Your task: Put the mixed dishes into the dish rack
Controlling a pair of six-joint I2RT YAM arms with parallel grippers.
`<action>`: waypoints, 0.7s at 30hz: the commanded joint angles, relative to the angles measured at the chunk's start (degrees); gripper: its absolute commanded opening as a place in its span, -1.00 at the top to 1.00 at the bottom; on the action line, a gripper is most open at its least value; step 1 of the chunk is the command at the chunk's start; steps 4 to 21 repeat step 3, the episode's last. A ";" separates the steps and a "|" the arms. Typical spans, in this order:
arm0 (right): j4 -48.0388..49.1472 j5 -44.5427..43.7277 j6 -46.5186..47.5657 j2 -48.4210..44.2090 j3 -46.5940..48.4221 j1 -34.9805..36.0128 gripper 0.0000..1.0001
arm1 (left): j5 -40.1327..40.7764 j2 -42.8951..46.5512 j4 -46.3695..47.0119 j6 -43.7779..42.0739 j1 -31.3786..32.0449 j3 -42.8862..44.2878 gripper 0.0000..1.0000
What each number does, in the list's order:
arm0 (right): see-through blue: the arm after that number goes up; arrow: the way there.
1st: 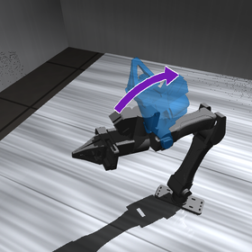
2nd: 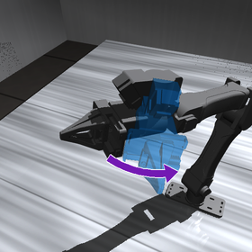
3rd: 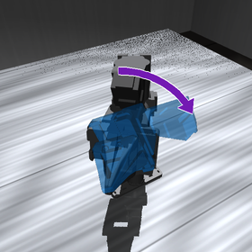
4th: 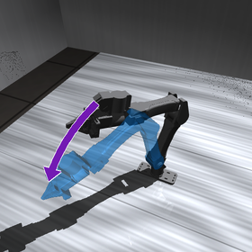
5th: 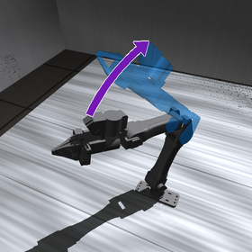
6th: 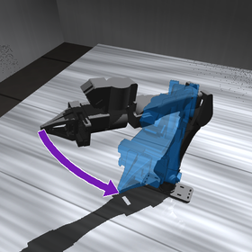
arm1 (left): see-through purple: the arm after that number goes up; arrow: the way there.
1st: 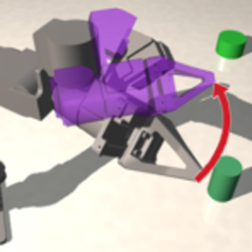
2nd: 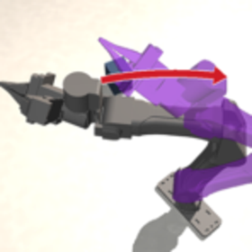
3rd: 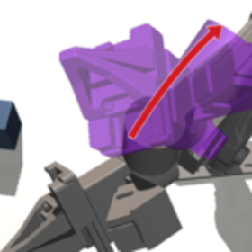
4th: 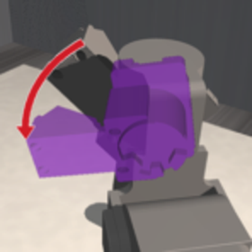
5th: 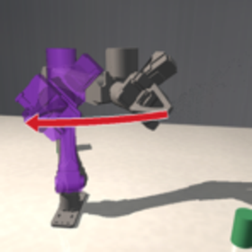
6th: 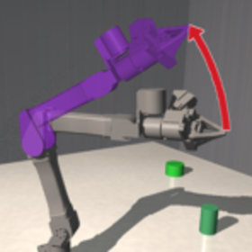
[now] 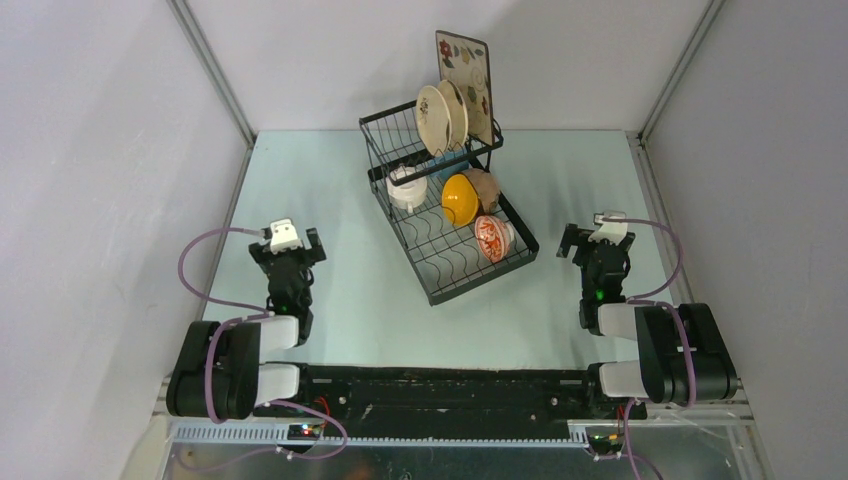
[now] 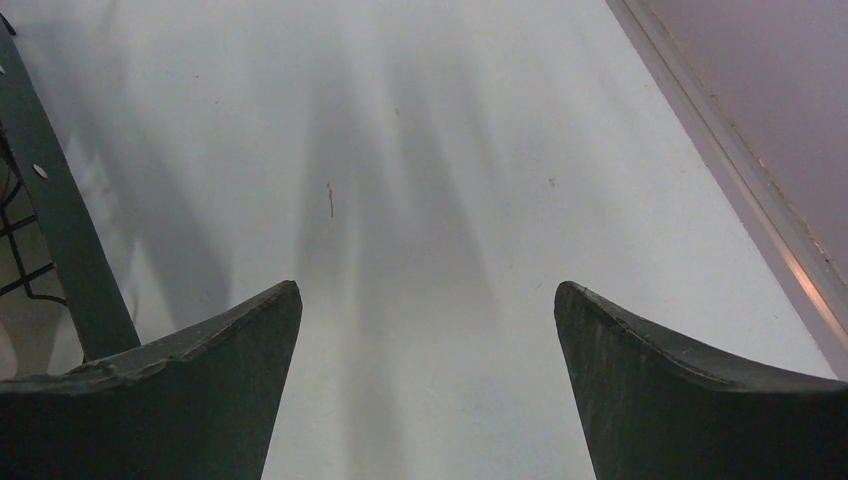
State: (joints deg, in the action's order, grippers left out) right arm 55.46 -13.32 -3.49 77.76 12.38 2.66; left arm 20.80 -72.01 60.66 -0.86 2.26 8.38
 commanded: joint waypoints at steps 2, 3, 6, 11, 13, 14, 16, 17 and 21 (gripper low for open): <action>3.09 -0.19 -0.47 -0.05 0.50 -0.19 -0.99 | 0.16 -0.27 0.73 0.52 -1.08 2.38 -0.99; 3.08 -0.23 -0.47 -0.12 0.52 -0.19 -0.99 | 0.05 -0.25 0.66 0.56 -1.14 2.36 -0.99; 3.08 -0.23 -0.47 -0.12 0.52 -0.19 -0.99 | 0.05 -0.25 0.66 0.56 -1.14 2.36 -0.99; 3.08 -0.23 -0.47 -0.12 0.52 -0.19 -0.99 | 0.05 -0.25 0.66 0.56 -1.14 2.36 -0.99; 3.08 -0.23 -0.47 -0.12 0.52 -0.19 -0.99 | 0.05 -0.25 0.66 0.56 -1.14 2.36 -0.99; 3.08 -0.23 -0.47 -0.12 0.52 -0.19 -0.99 | 0.05 -0.25 0.66 0.56 -1.14 2.36 -0.99; 3.08 -0.23 -0.47 -0.12 0.52 -0.19 -0.99 | 0.05 -0.25 0.66 0.56 -1.14 2.36 -0.99; 3.08 -0.23 -0.47 -0.12 0.52 -0.19 -0.99 | 0.05 -0.25 0.66 0.56 -1.14 2.36 -0.99; 3.08 -0.23 -0.47 -0.12 0.52 -0.19 -0.99 | 0.05 -0.25 0.66 0.56 -1.14 2.36 -0.99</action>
